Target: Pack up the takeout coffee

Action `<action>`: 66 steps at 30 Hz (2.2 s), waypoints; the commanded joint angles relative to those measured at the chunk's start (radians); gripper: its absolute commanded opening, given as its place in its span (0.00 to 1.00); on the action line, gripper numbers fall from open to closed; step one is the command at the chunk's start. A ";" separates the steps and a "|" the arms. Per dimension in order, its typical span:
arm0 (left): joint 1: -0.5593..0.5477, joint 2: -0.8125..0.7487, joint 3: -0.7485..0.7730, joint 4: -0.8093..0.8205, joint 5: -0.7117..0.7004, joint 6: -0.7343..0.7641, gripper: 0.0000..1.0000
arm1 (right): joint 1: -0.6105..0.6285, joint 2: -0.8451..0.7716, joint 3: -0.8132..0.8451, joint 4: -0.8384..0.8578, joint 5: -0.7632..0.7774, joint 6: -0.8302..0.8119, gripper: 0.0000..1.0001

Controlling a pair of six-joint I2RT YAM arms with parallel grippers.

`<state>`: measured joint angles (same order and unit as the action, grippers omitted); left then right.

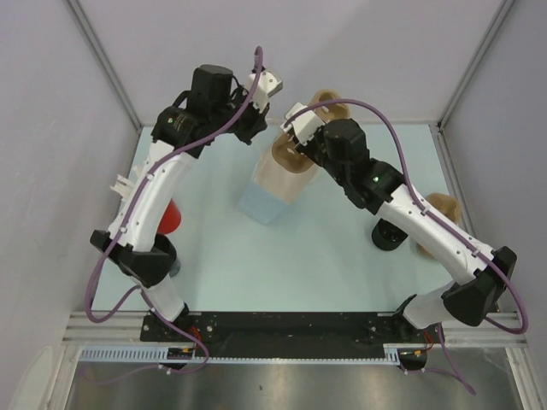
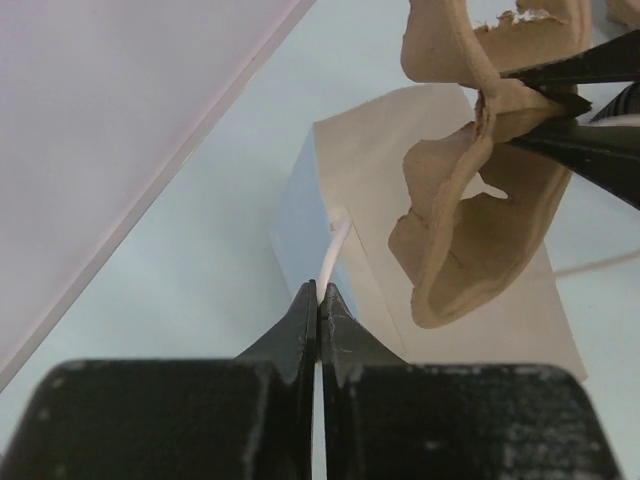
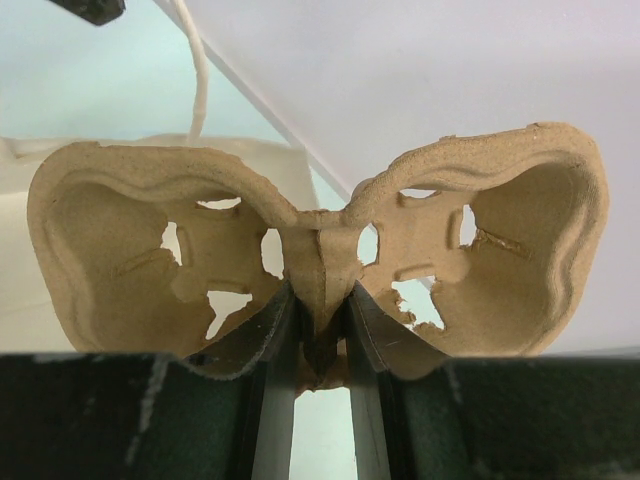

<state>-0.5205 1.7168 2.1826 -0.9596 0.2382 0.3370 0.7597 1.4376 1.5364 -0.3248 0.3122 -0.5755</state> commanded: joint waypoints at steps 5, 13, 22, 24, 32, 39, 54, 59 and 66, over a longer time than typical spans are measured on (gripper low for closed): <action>-0.042 -0.046 -0.018 0.024 -0.036 -0.029 0.00 | 0.007 -0.062 -0.021 0.026 -0.025 0.057 0.27; -0.061 -0.036 -0.044 0.061 -0.138 -0.084 0.00 | 0.026 -0.081 -0.055 -0.046 0.015 0.149 0.26; -0.118 0.012 -0.023 0.078 -0.235 -0.102 0.00 | 0.001 -0.187 -0.013 -0.175 -0.183 0.265 0.25; -0.136 0.032 -0.012 0.079 -0.270 -0.104 0.00 | -0.013 -0.187 -0.009 -0.194 -0.296 0.334 0.25; -0.190 0.073 0.042 0.084 -0.332 -0.105 0.00 | -0.115 -0.129 -0.004 -0.157 -0.623 0.516 0.25; -0.191 0.073 0.059 0.093 -0.376 -0.109 0.00 | -0.138 -0.109 -0.030 -0.140 -0.726 0.569 0.24; -0.191 0.073 0.052 0.094 -0.412 -0.108 0.00 | -0.143 -0.102 -0.061 -0.134 -0.766 0.571 0.24; -0.191 0.066 0.052 0.094 -0.409 -0.108 0.00 | -0.148 -0.071 -0.068 -0.134 -0.766 0.571 0.23; -0.205 0.056 0.051 0.090 -0.405 -0.107 0.00 | -0.152 -0.036 -0.070 -0.118 -0.751 0.594 0.24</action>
<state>-0.7109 1.7992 2.2013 -0.8848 -0.1539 0.2512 0.6121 1.3933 1.4693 -0.4934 -0.4381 -0.0101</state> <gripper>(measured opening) 0.010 0.239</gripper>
